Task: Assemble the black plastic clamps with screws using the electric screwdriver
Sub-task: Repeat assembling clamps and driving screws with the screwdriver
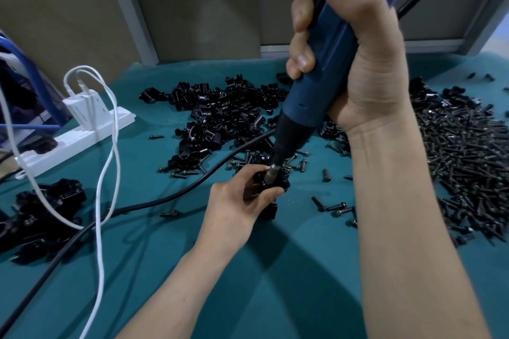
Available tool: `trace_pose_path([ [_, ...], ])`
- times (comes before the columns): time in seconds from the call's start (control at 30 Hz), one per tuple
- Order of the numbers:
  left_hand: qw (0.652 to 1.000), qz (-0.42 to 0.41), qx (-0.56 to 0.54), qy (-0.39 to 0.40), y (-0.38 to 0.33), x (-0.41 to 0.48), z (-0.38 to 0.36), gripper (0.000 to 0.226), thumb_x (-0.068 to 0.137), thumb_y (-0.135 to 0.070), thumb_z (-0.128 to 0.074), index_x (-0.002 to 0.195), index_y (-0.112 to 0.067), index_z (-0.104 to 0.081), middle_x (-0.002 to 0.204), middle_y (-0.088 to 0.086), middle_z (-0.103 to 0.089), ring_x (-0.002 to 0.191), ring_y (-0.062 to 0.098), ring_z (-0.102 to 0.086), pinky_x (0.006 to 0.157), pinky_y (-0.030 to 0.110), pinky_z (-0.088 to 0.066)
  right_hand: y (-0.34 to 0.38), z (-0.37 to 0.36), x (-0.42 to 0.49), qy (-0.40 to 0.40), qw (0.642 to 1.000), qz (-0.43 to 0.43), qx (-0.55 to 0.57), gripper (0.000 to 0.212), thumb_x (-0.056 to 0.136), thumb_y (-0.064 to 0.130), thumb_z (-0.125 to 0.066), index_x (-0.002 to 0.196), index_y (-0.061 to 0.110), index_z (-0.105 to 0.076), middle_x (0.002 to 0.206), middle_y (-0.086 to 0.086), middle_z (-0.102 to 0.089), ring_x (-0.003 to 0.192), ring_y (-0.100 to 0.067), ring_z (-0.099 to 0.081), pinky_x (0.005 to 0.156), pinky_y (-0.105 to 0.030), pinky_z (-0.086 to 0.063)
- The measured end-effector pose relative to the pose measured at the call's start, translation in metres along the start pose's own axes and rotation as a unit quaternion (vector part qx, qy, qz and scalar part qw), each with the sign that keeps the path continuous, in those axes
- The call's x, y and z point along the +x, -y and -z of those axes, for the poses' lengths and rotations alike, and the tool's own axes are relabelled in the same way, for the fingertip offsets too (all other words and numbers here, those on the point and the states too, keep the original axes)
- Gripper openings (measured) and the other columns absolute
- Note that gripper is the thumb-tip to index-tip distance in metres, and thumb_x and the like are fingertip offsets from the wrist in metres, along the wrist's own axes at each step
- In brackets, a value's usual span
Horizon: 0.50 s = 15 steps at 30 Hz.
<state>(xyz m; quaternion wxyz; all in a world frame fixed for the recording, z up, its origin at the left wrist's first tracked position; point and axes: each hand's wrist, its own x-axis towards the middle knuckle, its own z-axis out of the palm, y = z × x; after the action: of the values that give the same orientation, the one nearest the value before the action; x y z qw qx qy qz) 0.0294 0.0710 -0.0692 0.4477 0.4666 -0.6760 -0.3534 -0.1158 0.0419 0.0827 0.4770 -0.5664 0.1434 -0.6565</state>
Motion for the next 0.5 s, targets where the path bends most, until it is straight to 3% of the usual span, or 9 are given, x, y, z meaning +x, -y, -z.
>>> trace_pose_path([
  [0.17,1.0,0.005,0.009,0.002,0.0,0.0,0.001,0.021,0.074,-0.048,-0.068,0.091,-0.051,-0.055,0.083,-0.023,-0.071,0.074,-0.007,-0.067,0.068,0.003,-0.045,0.0,0.003,-0.001,-0.01,1.0,0.002,0.001,0.015,0.079,0.021,-0.056,0.085,0.009,-0.051,0.074,-0.004,-0.065,0.047,-0.016,-0.048,0.049,-0.027,-0.041],
  [0.23,1.0,-0.007,0.014,0.004,0.001,-0.001,-0.001,0.029,0.083,-0.037,-0.071,0.096,-0.056,-0.054,0.086,-0.024,-0.069,0.076,-0.005,-0.067,0.069,0.003,-0.045,0.0,0.004,0.0,-0.023,1.0,0.0,-0.001,0.017,0.079,0.021,-0.057,0.087,0.008,-0.05,0.075,-0.004,-0.065,0.047,-0.016,-0.047,0.05,-0.027,-0.041],
  [0.33,0.999,0.023,-0.025,0.011,0.002,-0.002,-0.002,0.042,0.086,-0.033,-0.07,0.104,-0.066,-0.05,0.094,-0.022,-0.067,0.084,0.005,-0.067,0.076,0.015,-0.052,-0.001,0.009,0.001,-0.068,0.998,-0.006,0.006,0.01,0.084,0.015,-0.059,0.084,0.01,-0.05,0.073,-0.003,-0.065,0.047,-0.015,-0.047,0.049,-0.026,-0.041],
  [0.4,0.996,0.037,-0.076,-0.004,0.002,-0.001,0.0,0.034,0.077,-0.044,-0.069,0.102,-0.062,-0.056,0.093,-0.023,-0.067,0.084,0.002,-0.065,0.077,0.017,-0.051,-0.001,0.015,0.0,-0.097,0.994,-0.006,0.042,0.007,0.087,0.019,-0.051,0.086,0.013,-0.05,0.073,0.0,-0.065,0.048,-0.012,-0.047,0.049,-0.024,-0.043],
  [0.5,0.988,0.025,-0.151,-0.015,0.002,-0.001,0.003,0.027,0.073,-0.053,-0.067,0.099,-0.046,-0.067,0.078,-0.019,-0.061,0.069,-0.001,-0.053,0.066,0.011,-0.041,-0.001,0.029,-0.002,-0.135,0.983,0.004,0.12,0.01,0.093,0.022,-0.046,0.089,0.014,-0.049,0.075,0.003,-0.064,0.05,-0.008,-0.048,0.049,-0.022,-0.045],
])
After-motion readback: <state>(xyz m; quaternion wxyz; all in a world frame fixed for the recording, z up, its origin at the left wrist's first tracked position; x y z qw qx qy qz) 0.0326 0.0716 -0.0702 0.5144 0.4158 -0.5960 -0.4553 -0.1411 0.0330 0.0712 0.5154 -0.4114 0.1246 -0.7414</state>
